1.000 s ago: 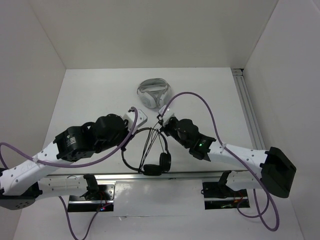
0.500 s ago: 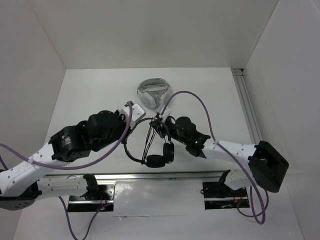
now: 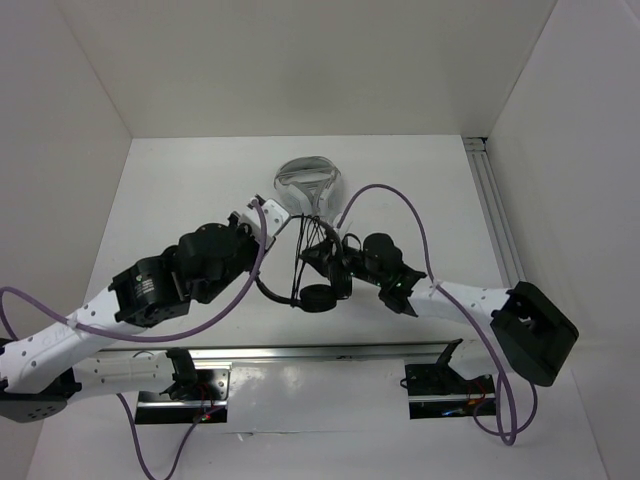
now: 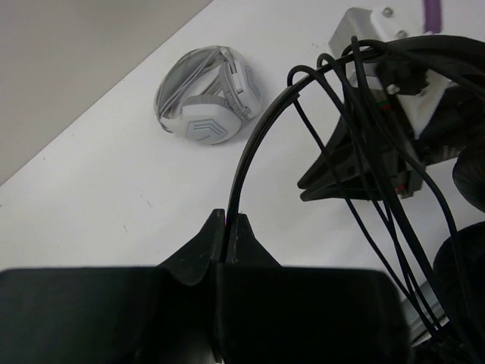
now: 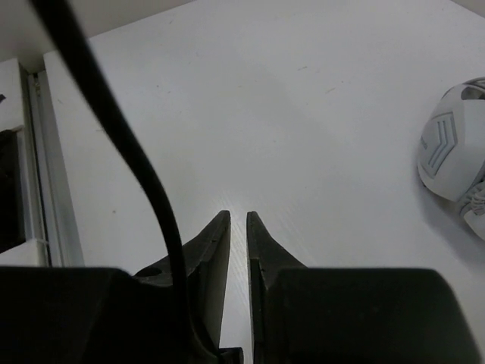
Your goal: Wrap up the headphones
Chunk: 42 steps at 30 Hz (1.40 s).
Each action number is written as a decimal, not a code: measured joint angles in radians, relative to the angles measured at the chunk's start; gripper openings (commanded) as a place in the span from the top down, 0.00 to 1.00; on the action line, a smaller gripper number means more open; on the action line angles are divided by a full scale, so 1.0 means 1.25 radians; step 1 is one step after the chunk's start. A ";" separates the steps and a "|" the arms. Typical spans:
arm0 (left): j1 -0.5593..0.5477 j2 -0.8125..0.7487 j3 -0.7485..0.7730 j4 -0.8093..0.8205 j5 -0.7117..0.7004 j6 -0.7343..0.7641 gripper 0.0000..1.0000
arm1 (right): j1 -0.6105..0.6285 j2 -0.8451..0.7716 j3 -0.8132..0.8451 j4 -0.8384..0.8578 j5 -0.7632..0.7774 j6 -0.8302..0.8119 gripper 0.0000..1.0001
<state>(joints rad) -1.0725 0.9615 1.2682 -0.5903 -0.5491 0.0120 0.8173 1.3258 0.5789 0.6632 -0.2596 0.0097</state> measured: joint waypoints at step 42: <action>-0.009 -0.103 -0.428 0.757 -0.016 0.137 1.00 | -0.026 -0.173 -0.133 0.139 0.013 0.137 0.48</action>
<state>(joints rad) -1.0843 0.8330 0.7326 0.3557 -0.5686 0.1833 0.7849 1.1091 0.4122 0.8375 -0.2436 0.1814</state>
